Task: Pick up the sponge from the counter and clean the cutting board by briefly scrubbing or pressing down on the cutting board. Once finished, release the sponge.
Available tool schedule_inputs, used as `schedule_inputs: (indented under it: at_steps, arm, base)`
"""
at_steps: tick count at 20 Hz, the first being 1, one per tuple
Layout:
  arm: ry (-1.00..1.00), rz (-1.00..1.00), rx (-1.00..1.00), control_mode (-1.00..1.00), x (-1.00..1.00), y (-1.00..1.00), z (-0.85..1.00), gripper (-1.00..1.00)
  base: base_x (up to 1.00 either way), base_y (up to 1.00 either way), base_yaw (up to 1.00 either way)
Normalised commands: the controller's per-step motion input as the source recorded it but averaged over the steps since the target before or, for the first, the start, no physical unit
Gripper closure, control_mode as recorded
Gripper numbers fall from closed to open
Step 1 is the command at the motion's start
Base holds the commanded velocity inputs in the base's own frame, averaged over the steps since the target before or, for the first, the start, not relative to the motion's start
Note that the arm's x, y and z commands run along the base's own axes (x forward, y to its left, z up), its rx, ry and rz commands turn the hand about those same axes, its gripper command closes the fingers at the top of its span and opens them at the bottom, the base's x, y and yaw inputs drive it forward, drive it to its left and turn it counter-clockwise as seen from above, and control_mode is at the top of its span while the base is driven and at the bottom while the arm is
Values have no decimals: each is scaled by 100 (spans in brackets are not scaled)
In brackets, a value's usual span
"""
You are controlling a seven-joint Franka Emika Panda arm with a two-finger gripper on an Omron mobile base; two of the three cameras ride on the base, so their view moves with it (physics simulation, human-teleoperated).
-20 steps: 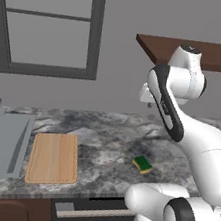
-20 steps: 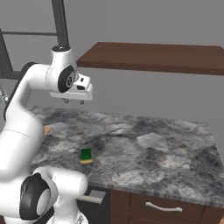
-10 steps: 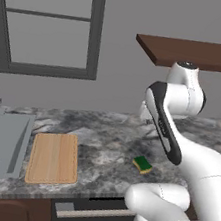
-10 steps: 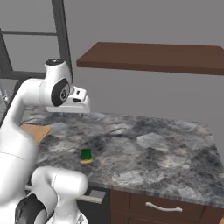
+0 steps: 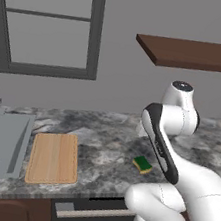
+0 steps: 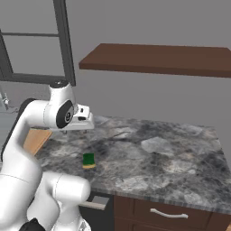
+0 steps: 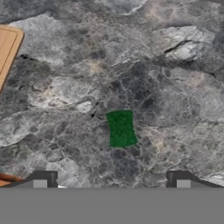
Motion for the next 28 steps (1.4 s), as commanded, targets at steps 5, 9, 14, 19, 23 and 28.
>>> schedule_inputs:
  at_steps: [5, 9, 14, 19, 23, 28]
  arm:
    - [3, 2, 0, -100, 0, -3, -53, -100]
    - [0, 0, 0, -100, 0, -12, -44, -100]
    - [0, 0, 0, -100, 2, -16, -47, -100]
    - [0, 0, 0, -100, 18, -7, -43, -100]
    - [1, 0, 0, -100, 29, -2, -33, -100]
    - [4, 0, 0, -100, 29, 0, -36, -100]
  base:
    - [0, 0, 0]
    - [0, 0, 0]
    - [0, 0, 0]
    - [0, 0, 0]
    - [0, 0, 0]
    - [0, 0, 0]
